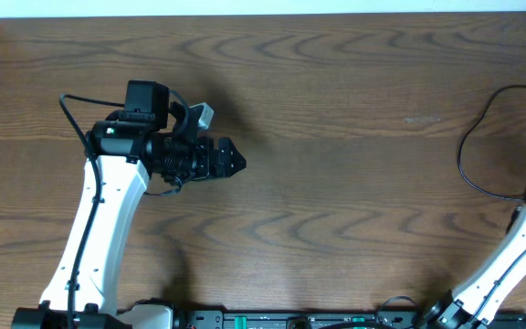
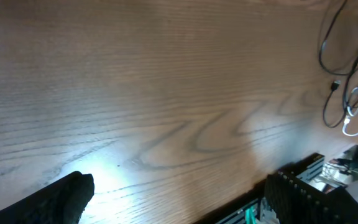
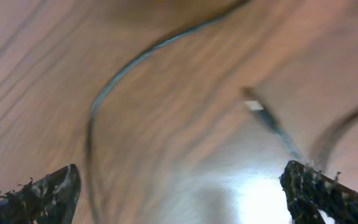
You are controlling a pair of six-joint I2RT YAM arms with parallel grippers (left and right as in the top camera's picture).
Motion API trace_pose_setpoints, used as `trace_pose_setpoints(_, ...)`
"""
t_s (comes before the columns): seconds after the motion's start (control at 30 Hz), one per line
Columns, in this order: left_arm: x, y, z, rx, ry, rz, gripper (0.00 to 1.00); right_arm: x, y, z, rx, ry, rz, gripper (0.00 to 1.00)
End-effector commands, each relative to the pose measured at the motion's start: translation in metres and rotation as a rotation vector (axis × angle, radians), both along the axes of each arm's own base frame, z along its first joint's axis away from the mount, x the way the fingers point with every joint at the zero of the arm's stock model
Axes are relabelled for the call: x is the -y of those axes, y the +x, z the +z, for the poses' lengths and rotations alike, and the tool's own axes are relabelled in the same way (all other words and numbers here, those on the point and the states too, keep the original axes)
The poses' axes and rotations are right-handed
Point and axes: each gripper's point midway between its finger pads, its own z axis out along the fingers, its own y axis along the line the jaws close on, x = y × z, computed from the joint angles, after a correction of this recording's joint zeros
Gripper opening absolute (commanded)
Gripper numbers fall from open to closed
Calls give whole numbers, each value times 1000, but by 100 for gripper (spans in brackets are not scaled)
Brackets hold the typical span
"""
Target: Untangle cables
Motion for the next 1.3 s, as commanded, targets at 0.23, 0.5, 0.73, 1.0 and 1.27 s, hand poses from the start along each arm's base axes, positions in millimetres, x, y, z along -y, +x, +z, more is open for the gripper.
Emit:
trace_pose_setpoints(0.23,-4,2,-1,30,39,-16,94,-47,3,-3,-112,-8,101,99)
trace_pose_setpoints(0.5,-4,2,-1,27,40,-16,94,-124,22,-6,-155,49,275,99)
trace_pose_setpoints(0.73,-4,3,-1,35,39,-16,94,-199,45,-18,-213,-11,442,99)
trace_pose_setpoints(1.0,-4,5,0,45,38,-16,94,-189,12,-56,-456,-149,269,99)
trace_pose_setpoints(1.27,-4,8,0,64,40,-26,94,-176,-10,-78,-549,-159,163,99)
